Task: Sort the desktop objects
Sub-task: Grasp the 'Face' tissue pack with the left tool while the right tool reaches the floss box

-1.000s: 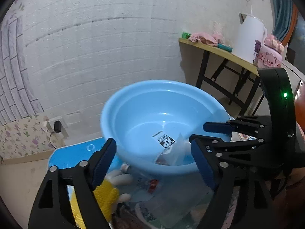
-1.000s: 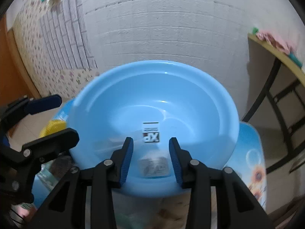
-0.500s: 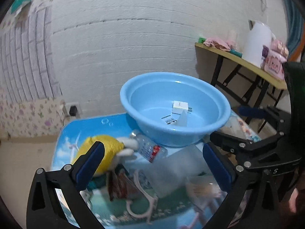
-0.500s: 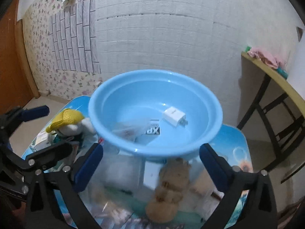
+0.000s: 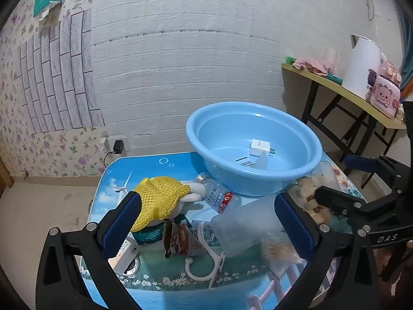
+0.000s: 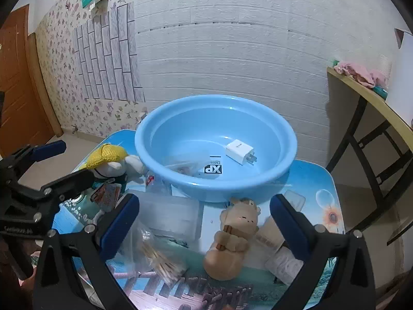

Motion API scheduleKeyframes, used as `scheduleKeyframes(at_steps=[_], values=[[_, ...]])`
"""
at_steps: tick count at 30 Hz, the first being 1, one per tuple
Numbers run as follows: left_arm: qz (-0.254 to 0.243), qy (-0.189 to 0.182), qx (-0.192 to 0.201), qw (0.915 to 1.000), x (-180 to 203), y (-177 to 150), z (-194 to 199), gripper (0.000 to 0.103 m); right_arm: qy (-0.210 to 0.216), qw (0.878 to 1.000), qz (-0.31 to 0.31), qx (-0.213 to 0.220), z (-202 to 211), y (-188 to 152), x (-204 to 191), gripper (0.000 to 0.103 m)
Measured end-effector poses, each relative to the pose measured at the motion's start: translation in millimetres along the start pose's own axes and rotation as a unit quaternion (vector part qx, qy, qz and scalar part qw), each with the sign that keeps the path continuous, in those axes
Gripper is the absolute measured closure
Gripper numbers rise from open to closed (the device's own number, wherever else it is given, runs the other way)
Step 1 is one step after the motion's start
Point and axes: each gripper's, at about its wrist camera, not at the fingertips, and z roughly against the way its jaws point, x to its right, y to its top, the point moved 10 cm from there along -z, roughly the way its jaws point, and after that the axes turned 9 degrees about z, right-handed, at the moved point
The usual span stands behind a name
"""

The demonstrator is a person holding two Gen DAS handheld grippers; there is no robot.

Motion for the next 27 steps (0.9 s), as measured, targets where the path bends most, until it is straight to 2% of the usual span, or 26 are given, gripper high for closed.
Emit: scheduleKeyframes(at_steps=[4, 7, 9, 12, 15, 21, 27], values=[[-0.007, 0.022, 0.002, 0.9997, -6.1, -0.9, -1.3, 0.000, -0.001, 1.000, -0.011, -0.003, -1.0, -3.7, 7.2, 0.004], [-0.001, 0.006, -0.011, 0.9999, -13.2, -7.7, -0.9, 0.000, -0.027, 0.999, -0.040, 0.016, 6.2, -8.0, 27.5, 0.006], [0.016, 0.002, -0.021, 0.9996, -26.1, -15.2, -3.1, 0.000, -0.027, 0.998, -0.057, 0.014, 6.4, -13.1, 36.9, 0.006], [0.022, 0.041, -0.031, 0.9985, -48.0, -27.6, -9.7, 0.000, -0.015, 0.997, -0.076, -0.002, 0.7, -24.7, 44.8, 0.006], [0.021, 0.057, -0.036, 0.9975, -62.3, -36.0, -11.1, 0.000, -0.016, 0.997, -0.074, -0.009, -2.1, -34.8, 47.9, 0.007], [0.055, 0.056, -0.045, 0.9959, -92.6, -48.7, -4.8, 0.000, -0.032, 0.997, -0.063, -0.014, 0.6, -48.3, 49.2, 0.007], [0.058, 0.096, -0.063, 0.9917, -122.1, -65.3, -8.9, 0.000, -0.014, 0.999, -0.046, -0.008, 8.5, -57.0, 42.6, 0.007]])
